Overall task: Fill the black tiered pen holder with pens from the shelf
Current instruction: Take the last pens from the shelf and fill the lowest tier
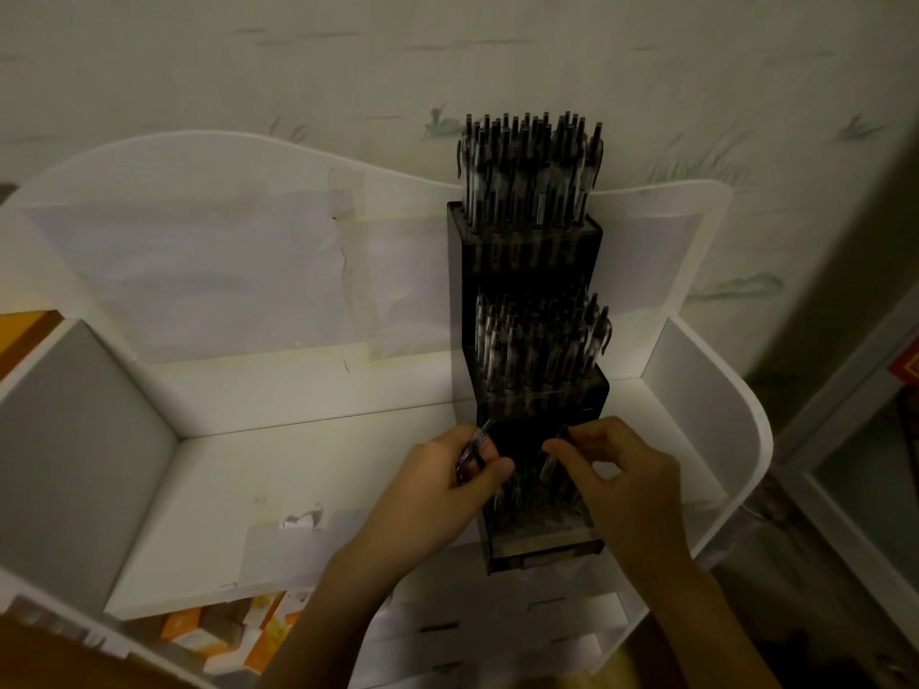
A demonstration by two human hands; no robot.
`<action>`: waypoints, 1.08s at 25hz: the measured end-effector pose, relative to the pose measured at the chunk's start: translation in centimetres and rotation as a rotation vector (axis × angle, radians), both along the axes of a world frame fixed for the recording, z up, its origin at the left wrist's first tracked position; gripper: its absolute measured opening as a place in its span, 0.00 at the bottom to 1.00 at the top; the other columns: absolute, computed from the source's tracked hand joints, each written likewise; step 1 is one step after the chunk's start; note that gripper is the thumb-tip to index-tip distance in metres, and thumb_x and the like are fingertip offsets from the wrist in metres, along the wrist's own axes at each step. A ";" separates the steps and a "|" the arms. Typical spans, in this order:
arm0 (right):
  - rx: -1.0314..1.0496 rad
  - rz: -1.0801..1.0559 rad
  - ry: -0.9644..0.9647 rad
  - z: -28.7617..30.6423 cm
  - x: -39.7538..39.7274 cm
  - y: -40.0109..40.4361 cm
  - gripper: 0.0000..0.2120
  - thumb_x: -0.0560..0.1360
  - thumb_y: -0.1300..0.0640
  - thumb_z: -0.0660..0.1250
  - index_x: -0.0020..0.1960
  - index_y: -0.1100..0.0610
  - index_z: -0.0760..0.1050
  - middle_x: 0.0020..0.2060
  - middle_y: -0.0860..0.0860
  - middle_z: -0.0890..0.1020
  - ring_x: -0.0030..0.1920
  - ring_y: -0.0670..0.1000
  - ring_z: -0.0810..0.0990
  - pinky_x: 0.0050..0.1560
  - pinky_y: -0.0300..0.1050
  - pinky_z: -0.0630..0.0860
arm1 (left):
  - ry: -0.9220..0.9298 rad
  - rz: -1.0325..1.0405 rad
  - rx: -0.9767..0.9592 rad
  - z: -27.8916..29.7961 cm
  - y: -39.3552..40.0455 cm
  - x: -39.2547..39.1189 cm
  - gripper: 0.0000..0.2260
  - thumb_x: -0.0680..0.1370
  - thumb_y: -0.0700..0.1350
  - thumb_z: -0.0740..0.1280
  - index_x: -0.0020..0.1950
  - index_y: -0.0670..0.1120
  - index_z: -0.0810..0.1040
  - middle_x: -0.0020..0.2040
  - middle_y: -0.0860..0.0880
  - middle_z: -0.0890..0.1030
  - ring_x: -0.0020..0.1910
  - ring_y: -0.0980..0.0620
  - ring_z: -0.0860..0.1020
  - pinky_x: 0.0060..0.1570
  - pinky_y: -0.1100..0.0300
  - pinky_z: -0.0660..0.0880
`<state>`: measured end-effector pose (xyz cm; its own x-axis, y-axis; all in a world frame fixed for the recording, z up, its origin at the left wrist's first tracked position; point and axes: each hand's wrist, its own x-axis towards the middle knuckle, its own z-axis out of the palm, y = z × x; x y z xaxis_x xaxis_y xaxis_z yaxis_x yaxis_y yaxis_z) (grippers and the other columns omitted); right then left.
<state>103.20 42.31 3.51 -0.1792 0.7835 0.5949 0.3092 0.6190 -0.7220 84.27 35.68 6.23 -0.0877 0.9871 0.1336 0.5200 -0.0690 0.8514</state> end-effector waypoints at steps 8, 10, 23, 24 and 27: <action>0.024 -0.057 -0.003 -0.3 0.2 0.3 0.07 0.70 0.55 0.75 0.45 0.56 0.80 0.36 0.41 0.82 0.40 0.37 0.82 0.43 0.26 0.75 | -0.006 -0.004 -0.015 0.1 0.2 0.2 0.09 0.78 0.51 0.68 0.39 0.54 0.72 0.28 0.62 0.75 0.28 0.62 0.73 0.31 0.72 0.66; 0.028 -0.062 0.003 -0.3 0.2 0.2 0.07 0.70 0.55 0.75 0.45 0.54 0.79 0.36 0.39 0.81 0.40 0.36 0.81 0.43 0.25 0.75 | -0.011 0.000 -0.016 0.0 0.2 0.2 0.09 0.78 0.51 0.68 0.39 0.54 0.72 0.29 0.61 0.75 0.28 0.62 0.73 0.31 0.72 0.67; 0.017 0.004 -0.132 -1.1 -0.3 -0.2 0.09 0.69 0.53 0.75 0.44 0.57 0.80 0.36 0.44 0.82 0.38 0.40 0.82 0.41 0.28 0.77 | -0.010 0.005 0.013 -0.1 0.4 0.3 0.07 0.78 0.50 0.68 0.41 0.52 0.74 0.29 0.61 0.75 0.28 0.63 0.73 0.31 0.73 0.67; -0.013 0.013 -0.187 -1.1 -0.4 0.0 0.09 0.70 0.52 0.75 0.43 0.56 0.79 0.35 0.45 0.82 0.37 0.41 0.82 0.39 0.30 0.78 | -0.011 0.010 0.014 0.0 0.5 0.3 0.07 0.77 0.51 0.68 0.41 0.51 0.75 0.29 0.61 0.76 0.28 0.63 0.73 0.31 0.72 0.67; -0.153 0.027 -0.294 -1.8 -0.3 0.0 0.10 0.70 0.52 0.76 0.41 0.56 0.78 0.33 0.47 0.82 0.34 0.43 0.81 0.37 0.39 0.80 | -0.012 0.016 0.011 0.0 0.4 0.3 0.07 0.77 0.51 0.68 0.41 0.51 0.75 0.29 0.61 0.76 0.28 0.63 0.73 0.30 0.73 0.67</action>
<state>102.89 42.27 1.68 -0.3481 0.8522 0.3906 0.5029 0.5215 -0.6893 84.59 36.09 6.24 -0.1047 0.9841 0.1432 0.5111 -0.0703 0.8567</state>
